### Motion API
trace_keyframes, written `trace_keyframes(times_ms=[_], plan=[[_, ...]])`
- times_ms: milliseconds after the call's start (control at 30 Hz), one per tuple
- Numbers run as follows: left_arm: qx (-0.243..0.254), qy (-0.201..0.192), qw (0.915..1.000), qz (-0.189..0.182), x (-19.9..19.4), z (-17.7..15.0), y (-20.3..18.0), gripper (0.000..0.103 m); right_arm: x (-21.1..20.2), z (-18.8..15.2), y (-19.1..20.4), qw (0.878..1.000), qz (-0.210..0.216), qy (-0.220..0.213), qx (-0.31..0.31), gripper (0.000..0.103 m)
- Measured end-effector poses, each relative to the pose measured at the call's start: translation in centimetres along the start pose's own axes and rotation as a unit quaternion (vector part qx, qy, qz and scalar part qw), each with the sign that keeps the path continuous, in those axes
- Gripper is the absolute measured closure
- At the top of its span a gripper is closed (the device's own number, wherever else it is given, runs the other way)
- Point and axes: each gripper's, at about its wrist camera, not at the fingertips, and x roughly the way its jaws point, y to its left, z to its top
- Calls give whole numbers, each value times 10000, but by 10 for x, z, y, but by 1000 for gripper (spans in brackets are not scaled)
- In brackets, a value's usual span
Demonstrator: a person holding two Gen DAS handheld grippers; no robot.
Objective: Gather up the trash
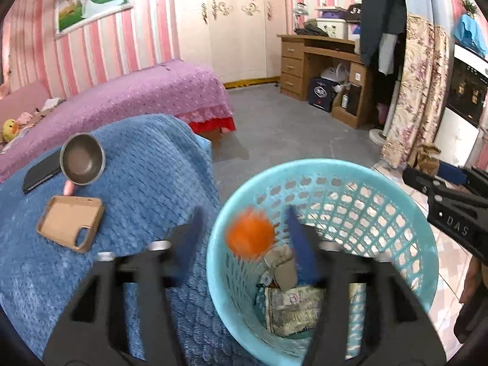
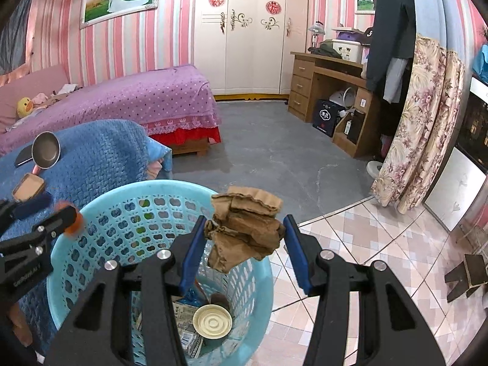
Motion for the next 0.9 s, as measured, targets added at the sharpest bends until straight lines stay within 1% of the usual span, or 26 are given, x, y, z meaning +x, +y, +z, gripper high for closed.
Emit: trace_keyframes(times_ms=[33, 133, 200, 267, 400, 433, 500, 533, 567, 600, 667, 700, 767, 800, 833, 900], plan=[[-44, -64, 10000, 55, -2, 1, 2, 28, -1, -1, 0, 10000, 18, -10, 12, 52], [-67, -102, 9999, 62, -7, 5, 9, 24, -2, -1, 1, 10000, 65, -43, 29, 52], [-86, -183, 9996, 199, -13, 7, 17, 16, -3, -1, 4, 9999, 118, -64, 25, 52], [-113, -242, 9993, 274, -18, 8, 24, 12, -3, 0, 8, 9999, 149, -77, -27, 52], [-114, -326, 9984, 443, -29, 8, 37, 9, -1, 0, 18, 9997, 200, -80, -80, 49], [-119, -344, 9982, 478, -32, 8, 39, 8, 0, 0, 21, 9997, 209, -82, -74, 47], [-161, -387, 9975, 565, -40, 6, 48, 6, 0, 0, 24, 9998, 165, -103, -82, 32], [-184, -397, 9973, 595, -44, 5, 52, 6, 0, 0, 27, 9998, 94, -129, -95, 29], [-207, -402, 9971, 613, -48, 5, 57, 6, 0, 1, 29, 9998, 64, -136, -91, 23], [-220, -408, 9970, 621, -53, 4, 61, 6, -1, 1, 31, 9998, 87, -137, -71, 19], [-239, -444, 9964, 676, -63, 1, 70, 6, -6, 3, 36, 9997, 133, -178, -32, 16], [-243, -466, 9961, 713, -69, -1, 75, 6, -12, 5, 40, 9997, 131, -230, -8, 11], [-257, -509, 9954, 769, -83, -6, 86, 6, -26, 11, 46, 9991, 160, -396, 39, 9], [-281, -521, 9951, 796, -89, -8, 91, 6, -36, 14, 49, 9984, 186, -523, 38, 6], [-309, -533, 9947, 818, -95, -10, 95, 6, -53, 19, 56, 9970, 215, -738, 10, 4], [-338, -560, 9944, 833, -111, -14, 105, 6, -78, 25, 66, 9946, 220, -1018, -20, 4]])
